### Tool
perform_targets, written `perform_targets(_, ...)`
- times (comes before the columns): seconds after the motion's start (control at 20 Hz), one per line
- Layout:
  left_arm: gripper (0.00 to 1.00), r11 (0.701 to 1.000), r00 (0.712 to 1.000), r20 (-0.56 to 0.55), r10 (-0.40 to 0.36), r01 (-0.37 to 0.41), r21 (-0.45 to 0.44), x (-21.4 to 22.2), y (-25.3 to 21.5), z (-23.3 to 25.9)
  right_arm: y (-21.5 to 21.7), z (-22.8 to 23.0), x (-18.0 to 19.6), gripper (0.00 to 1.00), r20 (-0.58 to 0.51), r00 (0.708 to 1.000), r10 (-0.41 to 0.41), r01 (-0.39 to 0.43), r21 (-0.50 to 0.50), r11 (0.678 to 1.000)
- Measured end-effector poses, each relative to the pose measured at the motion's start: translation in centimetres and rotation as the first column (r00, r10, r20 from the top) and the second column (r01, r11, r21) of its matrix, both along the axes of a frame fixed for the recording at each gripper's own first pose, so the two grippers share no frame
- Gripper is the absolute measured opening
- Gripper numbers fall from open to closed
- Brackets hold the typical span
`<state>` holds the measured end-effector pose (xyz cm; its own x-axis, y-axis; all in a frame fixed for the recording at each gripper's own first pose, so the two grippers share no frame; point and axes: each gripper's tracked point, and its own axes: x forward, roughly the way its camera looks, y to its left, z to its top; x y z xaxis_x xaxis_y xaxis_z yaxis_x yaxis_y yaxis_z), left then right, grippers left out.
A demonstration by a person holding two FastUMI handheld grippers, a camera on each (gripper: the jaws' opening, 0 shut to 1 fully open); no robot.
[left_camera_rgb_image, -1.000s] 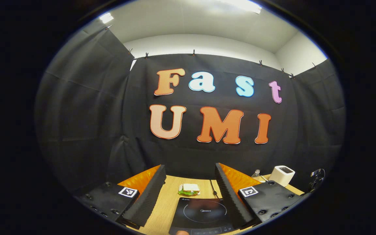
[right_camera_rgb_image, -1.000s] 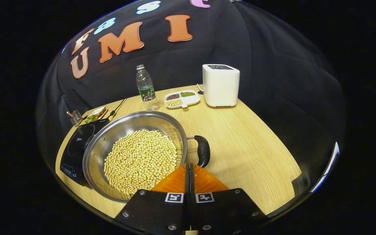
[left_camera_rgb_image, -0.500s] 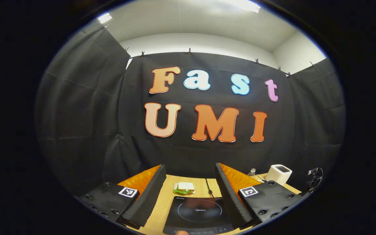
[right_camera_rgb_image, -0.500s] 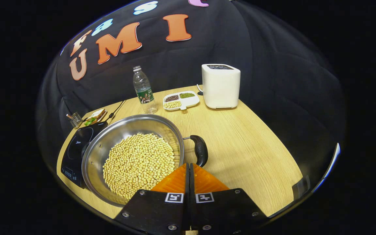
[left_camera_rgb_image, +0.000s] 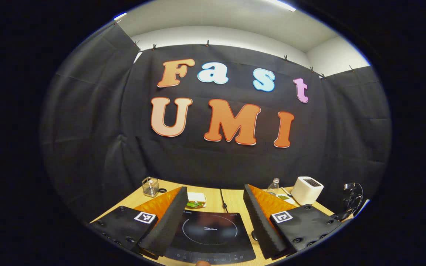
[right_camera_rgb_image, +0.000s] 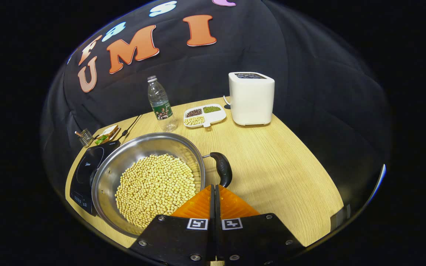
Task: First push the handle of the pot to place it horizontally, then grasp the pot with both hands and set it on the induction cooktop.
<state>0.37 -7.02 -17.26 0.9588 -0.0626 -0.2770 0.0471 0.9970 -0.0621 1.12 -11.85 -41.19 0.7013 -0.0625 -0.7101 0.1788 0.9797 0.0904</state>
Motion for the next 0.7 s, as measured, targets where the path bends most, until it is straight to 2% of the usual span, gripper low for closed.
perform_targets(0.1, 0.98, 1.0, 0.999, -0.034, -0.015, 0.015, -0.008, 0.2, -1.4, -2.0, -0.7, -0.5, 0.1, 0.0, -0.01, 1.0, -0.009, 0.009, -0.023, 1.0)
perform_targets(0.3, 0.98, 0.999, 0.992, -0.117, -0.041, 0.037, -0.033, 0.6, -4.4, -6.8, -0.7, -0.3, -0.1, 0.0, -0.007, 1.0, -0.015, 0.015, 0.005, 1.0)
perform_targets(0.4, 0.98, 0.999, 0.988, -0.149, -0.044, 0.039, -0.031, 0.9, -5.7, -9.1, -1.0, -0.1, 0.0, 0.0, 0.001, 1.0, -0.017, 0.017, -0.012, 1.0)
perform_targets(0.55, 0.98, 0.998, 0.978, -0.2, -0.057, 0.051, -0.034, 1.1, -7.7, -12.5, -1.9, 0.8, 0.2, 0.0, 0.029, 0.999, -0.03, 0.031, -0.051, 0.998)
perform_targets(0.7, 0.98, 0.997, 0.968, -0.242, -0.071, 0.067, -0.026, 1.5, -9.4, -15.8, -2.3, 2.1, 0.5, 0.0, 0.072, 0.996, -0.055, 0.057, -0.025, 0.998)
